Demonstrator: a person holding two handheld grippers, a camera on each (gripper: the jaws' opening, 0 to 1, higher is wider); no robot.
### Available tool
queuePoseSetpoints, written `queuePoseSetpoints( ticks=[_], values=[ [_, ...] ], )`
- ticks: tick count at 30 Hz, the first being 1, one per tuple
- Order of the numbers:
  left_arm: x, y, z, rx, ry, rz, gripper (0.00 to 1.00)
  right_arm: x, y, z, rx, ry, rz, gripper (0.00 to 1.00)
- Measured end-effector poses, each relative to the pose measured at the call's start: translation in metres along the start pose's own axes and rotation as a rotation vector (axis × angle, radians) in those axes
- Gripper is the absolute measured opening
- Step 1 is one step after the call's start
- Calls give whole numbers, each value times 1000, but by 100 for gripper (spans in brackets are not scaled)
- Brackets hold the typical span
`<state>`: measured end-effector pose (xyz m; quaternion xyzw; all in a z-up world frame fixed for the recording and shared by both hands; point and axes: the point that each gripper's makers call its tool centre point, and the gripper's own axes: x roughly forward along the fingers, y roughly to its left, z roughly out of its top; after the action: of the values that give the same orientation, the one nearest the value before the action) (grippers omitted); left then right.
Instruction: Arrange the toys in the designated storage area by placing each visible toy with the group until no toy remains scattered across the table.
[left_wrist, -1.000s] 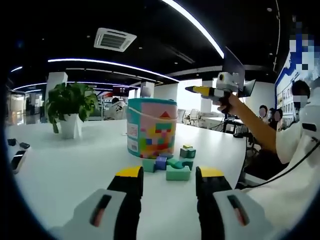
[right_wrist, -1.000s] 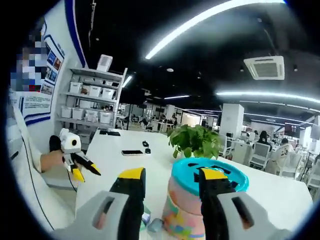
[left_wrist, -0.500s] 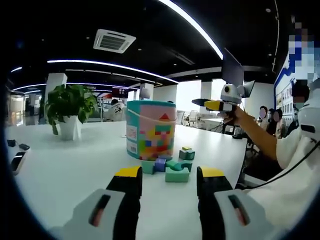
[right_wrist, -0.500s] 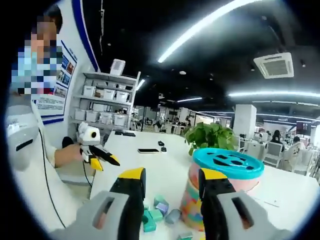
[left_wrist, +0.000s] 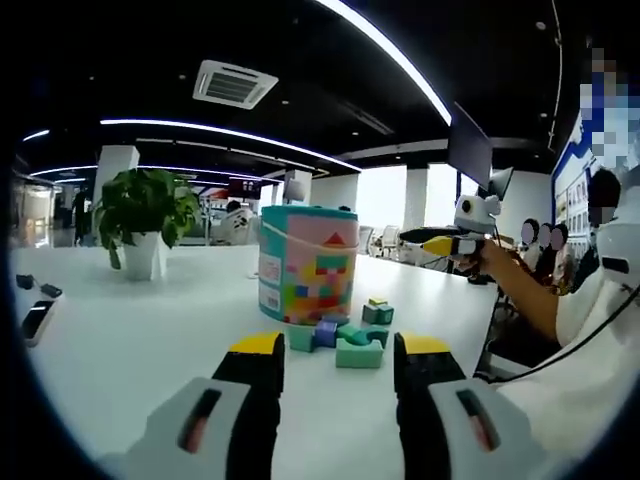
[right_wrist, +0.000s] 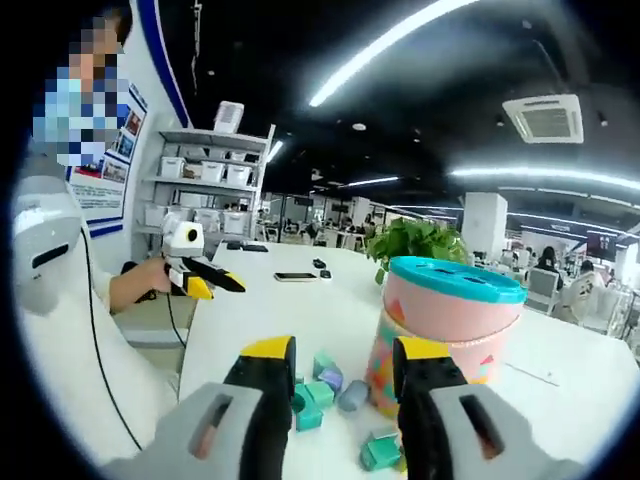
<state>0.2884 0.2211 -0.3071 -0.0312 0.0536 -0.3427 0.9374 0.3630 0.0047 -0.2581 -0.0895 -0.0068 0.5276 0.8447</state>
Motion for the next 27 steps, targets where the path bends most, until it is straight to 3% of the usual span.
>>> queuePoseSetpoints(
  ticks=[10,27],
  values=[
    [-3,1,1,12,11,-2,45,-9,6,-20,63,-30,6,36],
    [-1,0,-7,41,51,-2,45,-16,13,-40,91,-3,-17,36]
  ],
)
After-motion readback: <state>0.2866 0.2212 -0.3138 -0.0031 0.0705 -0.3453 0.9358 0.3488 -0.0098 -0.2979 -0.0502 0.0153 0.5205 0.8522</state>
